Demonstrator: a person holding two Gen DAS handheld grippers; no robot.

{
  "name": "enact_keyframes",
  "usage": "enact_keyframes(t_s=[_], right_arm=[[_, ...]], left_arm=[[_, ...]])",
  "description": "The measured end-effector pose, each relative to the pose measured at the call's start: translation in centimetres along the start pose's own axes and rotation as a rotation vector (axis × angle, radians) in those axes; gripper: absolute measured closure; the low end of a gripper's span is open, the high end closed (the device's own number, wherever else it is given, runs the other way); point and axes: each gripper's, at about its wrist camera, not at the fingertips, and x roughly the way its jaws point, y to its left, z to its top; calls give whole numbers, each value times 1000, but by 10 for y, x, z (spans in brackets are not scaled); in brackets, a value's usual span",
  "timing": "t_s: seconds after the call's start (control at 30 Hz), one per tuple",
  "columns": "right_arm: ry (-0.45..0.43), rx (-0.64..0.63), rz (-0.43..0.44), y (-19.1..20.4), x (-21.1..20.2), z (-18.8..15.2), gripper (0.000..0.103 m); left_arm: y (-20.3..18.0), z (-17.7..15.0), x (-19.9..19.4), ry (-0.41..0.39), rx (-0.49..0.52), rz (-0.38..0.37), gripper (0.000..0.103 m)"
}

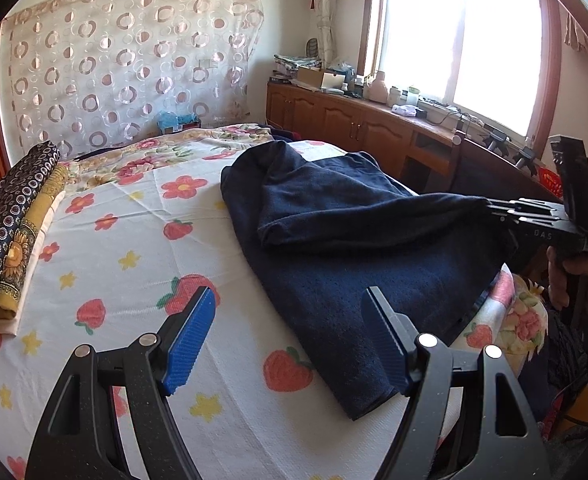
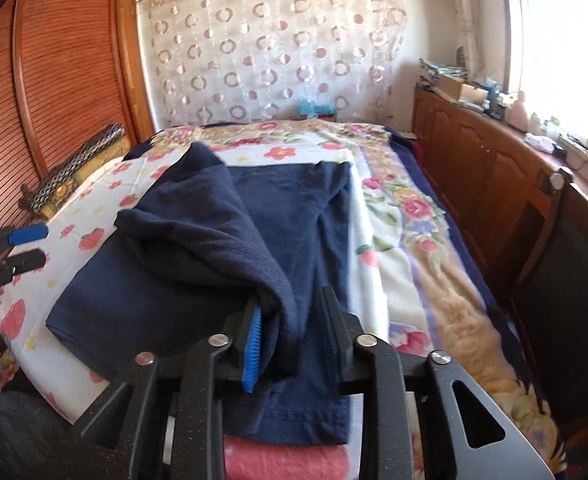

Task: Fold small clothes
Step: 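Grasp the other shirt end with the right gripper and fold it inward, then open the right gripper to release the folded shirt, then grasp the navy shirt edge with the right gripper and lift it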

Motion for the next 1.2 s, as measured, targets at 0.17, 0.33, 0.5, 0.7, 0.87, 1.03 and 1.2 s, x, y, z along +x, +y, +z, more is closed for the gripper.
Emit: enact_keyframes(t_s=[0.17,0.33,0.5,0.7,0.87,1.03,1.2], right_arm=[[-45,0,-54,-5,-20,-2,73],[-65,-25,-17,10,-27,1,69],[-58,-97,68,42,-4,13,62],[-28,-203,200,86,31,36,60],[63,-296,317,124,64,48,60],[191,-370,371,144,105,53,60],[229,-389,320,144,133,61,60]], left_arm=[[2,0,-1,-8,-12,6,27],[10,0,-5,-25,-25,24,27],[19,1,-11,-45,-46,49,27],[30,0,-15,-62,-80,70,27],[34,-2,-16,-64,-90,73,27],[35,-2,-16,-63,-90,72,27],[37,-3,-16,-64,-94,72,27]])
